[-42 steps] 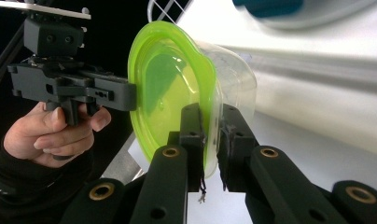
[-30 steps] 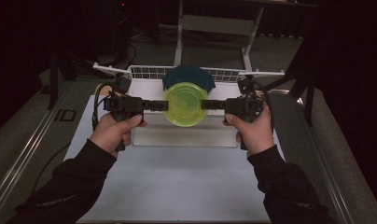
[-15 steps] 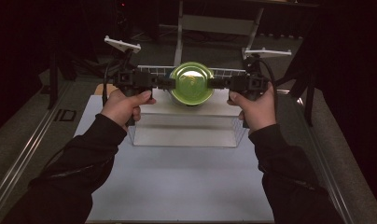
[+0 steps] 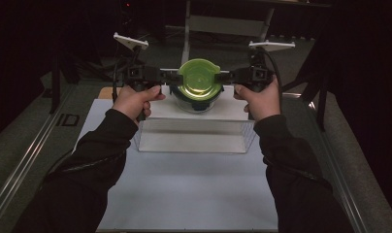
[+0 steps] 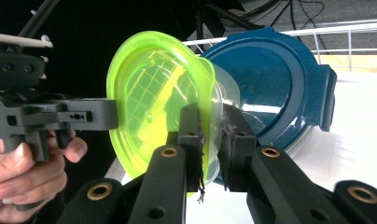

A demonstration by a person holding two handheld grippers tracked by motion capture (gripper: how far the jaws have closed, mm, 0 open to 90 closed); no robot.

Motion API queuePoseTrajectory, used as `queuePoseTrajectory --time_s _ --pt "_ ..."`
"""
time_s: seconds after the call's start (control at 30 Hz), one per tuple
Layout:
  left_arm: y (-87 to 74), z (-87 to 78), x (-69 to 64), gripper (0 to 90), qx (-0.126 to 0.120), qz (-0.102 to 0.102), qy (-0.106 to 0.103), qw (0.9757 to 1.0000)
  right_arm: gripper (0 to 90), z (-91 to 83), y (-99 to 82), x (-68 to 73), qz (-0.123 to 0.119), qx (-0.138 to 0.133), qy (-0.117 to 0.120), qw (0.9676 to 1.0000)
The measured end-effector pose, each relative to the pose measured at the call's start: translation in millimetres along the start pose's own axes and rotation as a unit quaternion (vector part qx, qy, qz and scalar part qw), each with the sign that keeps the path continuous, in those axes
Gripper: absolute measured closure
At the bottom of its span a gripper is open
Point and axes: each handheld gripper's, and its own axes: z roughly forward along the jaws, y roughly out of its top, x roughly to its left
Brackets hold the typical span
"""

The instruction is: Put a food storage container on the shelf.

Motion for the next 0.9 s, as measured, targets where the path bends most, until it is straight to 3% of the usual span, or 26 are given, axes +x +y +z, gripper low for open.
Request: queuePoseTrajectory --time_s 0.33,0.5,0.67,0.9 --pt "6.5 9.2 4.3 73.1 -0.013 -0.010 0.021 0.9996 72.7 10.0 11.4 -3.2 0.007 0.001 -0.015 0.9999" --pt "8.3 13.0 2.8 67.6 -0.024 0.003 0.035 0.9991 66.2 15.5 14.1 -10.3 0.017 -0.009 -0.021 0.9996" --pt "9.9 15.9 0.5 61.1 -0.028 0.013 0.036 0.9989 62.4 18.3 17.2 -13.8 0.026 -0.013 -0.025 0.9993" --pt "10.6 15.1 -2.9 49.2 -0.038 0.035 0.052 0.9973 51.4 13.1 18.7 -12.4 0.016 -0.032 -0.022 0.9991"
